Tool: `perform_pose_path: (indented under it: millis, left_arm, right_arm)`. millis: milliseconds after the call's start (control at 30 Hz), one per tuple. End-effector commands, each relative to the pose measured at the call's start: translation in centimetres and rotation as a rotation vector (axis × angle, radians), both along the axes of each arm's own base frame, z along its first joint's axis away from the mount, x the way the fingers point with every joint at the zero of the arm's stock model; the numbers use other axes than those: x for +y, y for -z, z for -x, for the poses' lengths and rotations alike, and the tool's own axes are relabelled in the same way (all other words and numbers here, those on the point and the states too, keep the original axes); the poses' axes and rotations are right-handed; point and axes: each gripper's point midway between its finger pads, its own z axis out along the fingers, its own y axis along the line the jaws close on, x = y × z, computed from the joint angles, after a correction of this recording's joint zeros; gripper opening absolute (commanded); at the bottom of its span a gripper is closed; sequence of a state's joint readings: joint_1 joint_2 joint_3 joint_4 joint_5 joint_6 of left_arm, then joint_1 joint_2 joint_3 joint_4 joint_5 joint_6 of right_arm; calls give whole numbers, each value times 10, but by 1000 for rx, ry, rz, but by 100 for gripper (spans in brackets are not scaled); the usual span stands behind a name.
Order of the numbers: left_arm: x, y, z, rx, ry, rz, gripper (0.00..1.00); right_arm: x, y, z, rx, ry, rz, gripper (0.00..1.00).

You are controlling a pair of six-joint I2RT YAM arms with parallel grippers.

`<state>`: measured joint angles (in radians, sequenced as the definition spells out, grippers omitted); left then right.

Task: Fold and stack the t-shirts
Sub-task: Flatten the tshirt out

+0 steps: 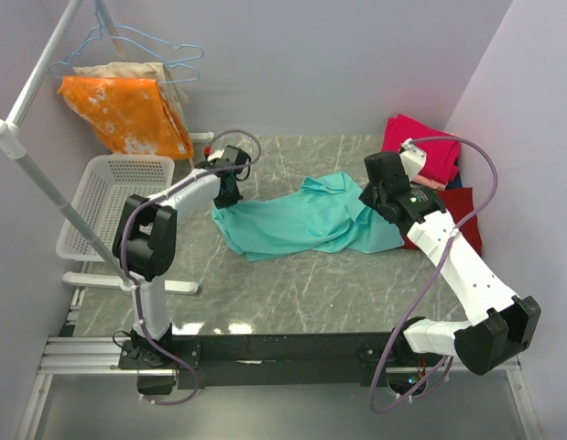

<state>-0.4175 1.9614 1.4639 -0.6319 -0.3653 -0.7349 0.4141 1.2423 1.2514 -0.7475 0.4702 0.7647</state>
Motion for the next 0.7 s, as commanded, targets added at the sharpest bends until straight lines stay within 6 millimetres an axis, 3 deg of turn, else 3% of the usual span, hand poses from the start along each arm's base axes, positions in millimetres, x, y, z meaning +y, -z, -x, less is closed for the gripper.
perform_pose_path:
  millis: [0, 200, 300, 433, 467, 500, 567, 667]
  left_arm:
    - [11, -96, -29, -212, -39, -14, 1]
    - [22, -186, -33, -421, -65, 6, 1]
    - [25, -209, -39, -470, -55, -6, 1]
    - [26, -195, -57, -426, -42, -36, 1]
    - [25, -174, -65, -381, -37, -50, 1]
    - [24, -172, -71, -375, -33, -45, 1]
    - [21, -143, -77, -311, -25, -65, 1]
    - [19, -119, -83, -263, -21, -83, 2]
  right_arm:
    - [-8, -20, -3, -62, 37, -7, 0]
    - [-14, -26, -2, -87, 68, 2, 0]
    - [-20, -34, -6, -109, 91, 11, 0]
    - [-20, -32, -14, -92, 96, 25, 0]
    - [-18, -32, -15, -91, 94, 21, 0]
    - [-18, -31, -16, -86, 90, 22, 0]
    - [-15, -26, -18, -75, 83, 21, 0]
    - [-14, -18, -19, -50, 83, 27, 0]
